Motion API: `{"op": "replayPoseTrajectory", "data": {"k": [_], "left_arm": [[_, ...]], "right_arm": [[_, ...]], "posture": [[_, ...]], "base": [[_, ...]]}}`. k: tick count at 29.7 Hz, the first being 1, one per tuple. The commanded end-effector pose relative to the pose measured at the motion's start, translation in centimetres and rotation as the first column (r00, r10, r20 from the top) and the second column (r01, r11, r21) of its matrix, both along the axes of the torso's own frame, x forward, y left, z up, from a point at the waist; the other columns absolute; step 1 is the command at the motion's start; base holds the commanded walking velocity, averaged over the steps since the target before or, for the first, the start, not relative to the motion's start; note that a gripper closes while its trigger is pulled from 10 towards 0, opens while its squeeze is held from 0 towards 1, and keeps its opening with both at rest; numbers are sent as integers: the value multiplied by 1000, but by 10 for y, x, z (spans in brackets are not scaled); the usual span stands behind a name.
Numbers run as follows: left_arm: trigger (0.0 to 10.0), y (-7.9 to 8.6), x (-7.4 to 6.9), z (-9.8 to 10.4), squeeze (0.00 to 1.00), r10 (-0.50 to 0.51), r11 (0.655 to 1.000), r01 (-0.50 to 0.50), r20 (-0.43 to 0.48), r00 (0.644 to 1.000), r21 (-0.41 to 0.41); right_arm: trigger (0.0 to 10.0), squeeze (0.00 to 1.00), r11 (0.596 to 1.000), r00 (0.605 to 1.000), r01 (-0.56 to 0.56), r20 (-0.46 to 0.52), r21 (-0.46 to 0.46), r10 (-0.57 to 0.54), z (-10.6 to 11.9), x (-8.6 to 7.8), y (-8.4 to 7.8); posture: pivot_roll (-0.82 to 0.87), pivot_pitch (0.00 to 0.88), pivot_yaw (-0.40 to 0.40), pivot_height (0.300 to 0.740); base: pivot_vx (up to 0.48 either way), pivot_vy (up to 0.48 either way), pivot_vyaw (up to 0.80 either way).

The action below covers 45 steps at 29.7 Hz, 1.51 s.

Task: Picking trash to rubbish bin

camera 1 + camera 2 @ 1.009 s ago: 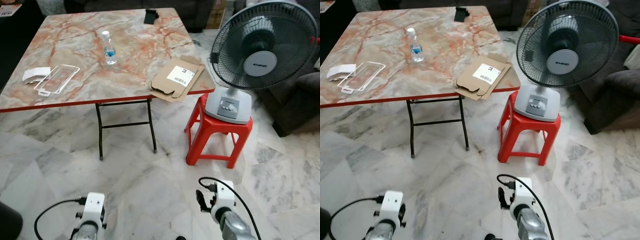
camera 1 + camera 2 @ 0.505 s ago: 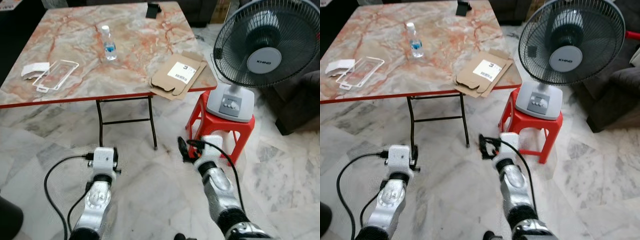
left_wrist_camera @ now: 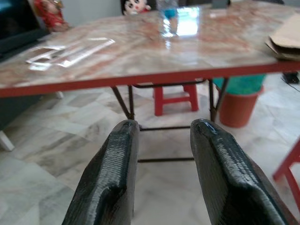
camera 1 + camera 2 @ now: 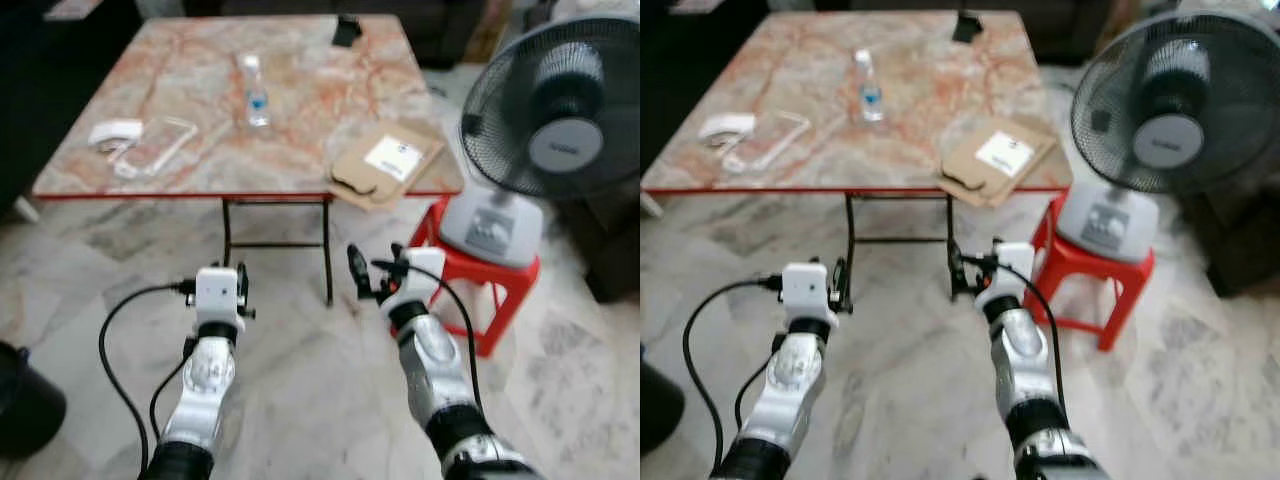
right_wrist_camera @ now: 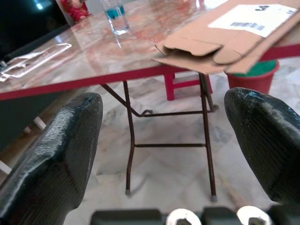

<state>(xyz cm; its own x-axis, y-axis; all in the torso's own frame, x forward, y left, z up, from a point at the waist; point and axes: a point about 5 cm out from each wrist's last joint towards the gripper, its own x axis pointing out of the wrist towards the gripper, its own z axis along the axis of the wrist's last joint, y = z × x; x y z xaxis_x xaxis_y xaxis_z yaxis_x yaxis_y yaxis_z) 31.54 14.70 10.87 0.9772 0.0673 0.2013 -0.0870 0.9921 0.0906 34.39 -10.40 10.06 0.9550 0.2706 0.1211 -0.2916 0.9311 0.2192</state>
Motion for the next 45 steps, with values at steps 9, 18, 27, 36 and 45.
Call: {"op": "replayPoseTrajectory", "data": {"k": [9, 18, 27, 36, 45], "left_arm": [[10000, 0, 2, 7, 0, -10, 1000, 10, 0, 1000, 5], [10000, -4, 3, 12, 0, -27, 1000, 27, 14, 1000, 13], [10000, -4, 3, 16, 0, -28, 999, 28, 24, 999, 16], [10000, -4, 3, 20, 0, -24, 1000, 23, 34, 999, 14], [10000, -5, 2, 20, 0, -23, 1000, 23, 36, 999, 12]], "right_arm": [[10000, 0, 1000, 1000, 22, -8, 21, -22, 4, 3, -2], [10000, 0, 999, 1000, 25, 8, 42, -25, 8, 4, 0], [10000, 0, 999, 1000, 23, 4, 43, -24, 8, 4, 2], [10000, 0, 1000, 1000, 2, 28, 9, -2, 10, 3, 4], [10000, 0, 999, 1000, 13, 17, 47, -13, 9, 3, 3]], "posture": [[70, 159, -7, 740], [73, 172, -6, 740], [77, 176, -6, 740], [76, 176, -9, 740], [77, 178, -11, 740]], "base": [[275, 0, 0], [282, 0, -420], [282, 0, 0], [288, 0, 267], [297, 0, 89]]}}
